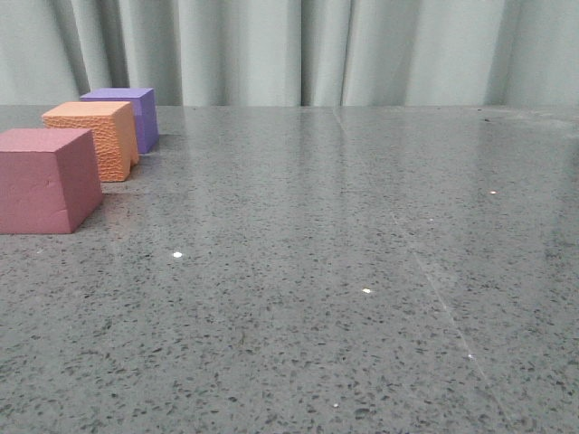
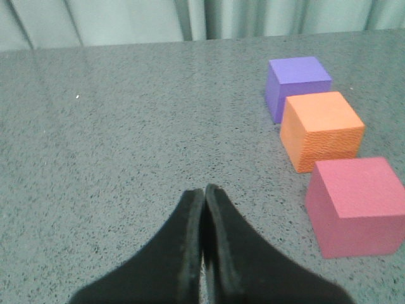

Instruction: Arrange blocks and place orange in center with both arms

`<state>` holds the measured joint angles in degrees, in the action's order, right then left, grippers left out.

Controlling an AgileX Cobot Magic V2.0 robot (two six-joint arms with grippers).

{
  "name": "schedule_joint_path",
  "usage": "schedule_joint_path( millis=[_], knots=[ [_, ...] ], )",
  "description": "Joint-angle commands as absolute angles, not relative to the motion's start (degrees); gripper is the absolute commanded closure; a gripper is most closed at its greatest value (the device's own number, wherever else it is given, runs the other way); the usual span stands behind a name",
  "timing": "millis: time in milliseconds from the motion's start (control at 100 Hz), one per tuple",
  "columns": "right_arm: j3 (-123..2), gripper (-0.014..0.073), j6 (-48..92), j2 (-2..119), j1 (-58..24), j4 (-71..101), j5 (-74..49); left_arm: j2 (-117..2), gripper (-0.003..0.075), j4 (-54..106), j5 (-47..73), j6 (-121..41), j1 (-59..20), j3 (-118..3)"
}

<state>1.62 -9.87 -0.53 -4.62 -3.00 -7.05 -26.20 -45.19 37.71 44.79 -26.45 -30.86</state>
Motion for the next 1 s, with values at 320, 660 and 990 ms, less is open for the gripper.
schedule_joint_path(
  millis=[320, 660, 990],
  knots=[
    [0.8, 0.0657, -9.3, -1.1, -4.3, -2.8, -2.1, -14.0, 0.0739, -25.1, 17.8, 19.0, -14.5, -22.5],
    [0.8, 0.0657, -9.3, -1.1, -4.3, -2.8, -2.1, -7.1, 0.0739, -6.6, -2.6, 4.3, -7.5, -9.0],
    [0.8, 0.0657, -9.3, -1.1, -4.3, -2.8, -2.1, -1.4, 0.0739, -6.6, -2.8, 4.5, -7.5, -0.5]
  ],
)
